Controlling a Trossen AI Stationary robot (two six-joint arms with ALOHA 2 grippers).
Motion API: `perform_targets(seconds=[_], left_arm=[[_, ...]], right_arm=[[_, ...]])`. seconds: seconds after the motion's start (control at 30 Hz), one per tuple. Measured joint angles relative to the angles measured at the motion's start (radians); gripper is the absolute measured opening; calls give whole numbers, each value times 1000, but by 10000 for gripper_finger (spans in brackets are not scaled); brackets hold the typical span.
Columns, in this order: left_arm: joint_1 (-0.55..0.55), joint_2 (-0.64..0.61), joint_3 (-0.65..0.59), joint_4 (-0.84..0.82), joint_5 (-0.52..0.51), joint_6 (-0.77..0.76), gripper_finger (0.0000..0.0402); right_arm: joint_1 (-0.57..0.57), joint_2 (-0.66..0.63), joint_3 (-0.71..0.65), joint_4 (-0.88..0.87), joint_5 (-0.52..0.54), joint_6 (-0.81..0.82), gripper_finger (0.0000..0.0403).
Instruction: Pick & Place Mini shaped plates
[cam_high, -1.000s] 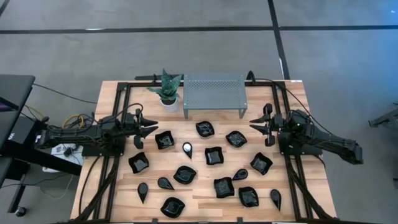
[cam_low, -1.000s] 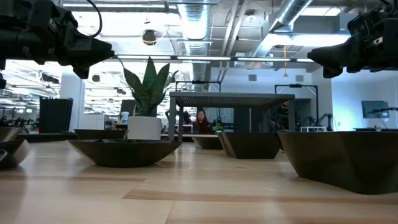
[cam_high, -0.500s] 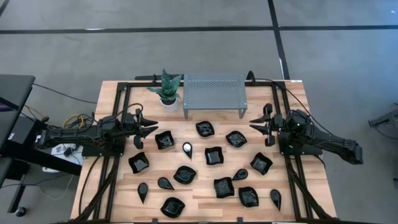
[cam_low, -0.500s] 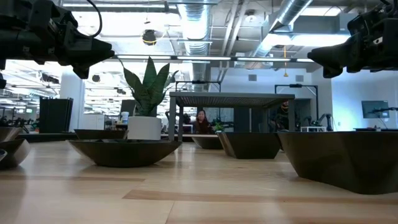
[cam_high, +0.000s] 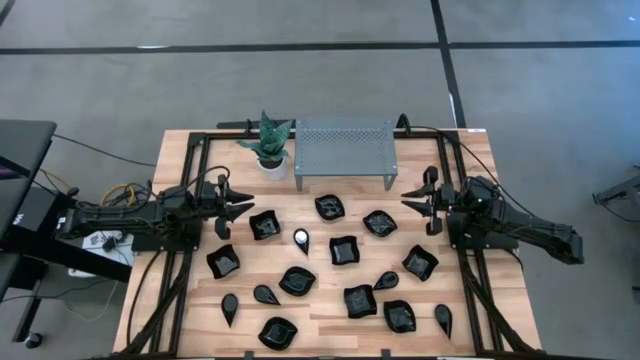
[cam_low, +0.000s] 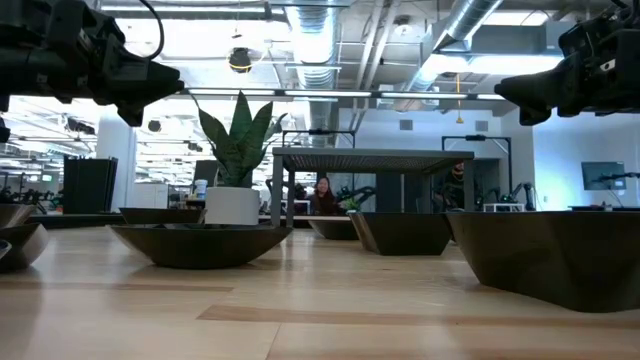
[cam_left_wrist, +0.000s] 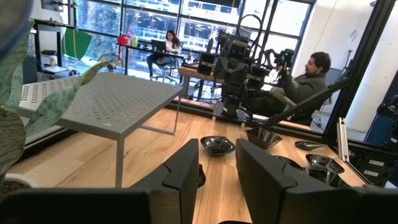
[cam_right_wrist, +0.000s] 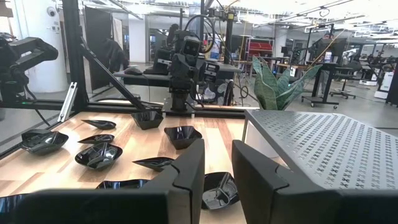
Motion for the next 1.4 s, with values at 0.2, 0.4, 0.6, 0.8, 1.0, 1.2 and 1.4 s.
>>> perform_targets(seconds=[0.2, 0.4, 0.6, 0.8, 1.0, 1.2, 1.4], left_arm=[[0, 0, 0, 28, 0, 0, 108], [1, 0, 0, 169, -42, 28, 108], [0, 12, 0, 204, -6, 33, 108], [-1, 148, 25, 201, 77, 9, 108], [0, 464, 199, 195, 152, 7, 108], [0, 765, 424, -49, 264, 75, 108], [-21, 1003, 480, -144, 319, 182, 108]], right_arm=[[0, 0, 0, 0, 0, 0, 76], [0, 0, 0, 0, 0, 0, 76], [2, 0, 0, 0, 0, 52, 76], [9, 0, 0, 10, 3, 328, 76], [9, 0, 0, 204, 12, 115, 76], [9, 0, 0, 280, 11, 157, 76], [7, 0, 0, 286, 54, 75, 76]])
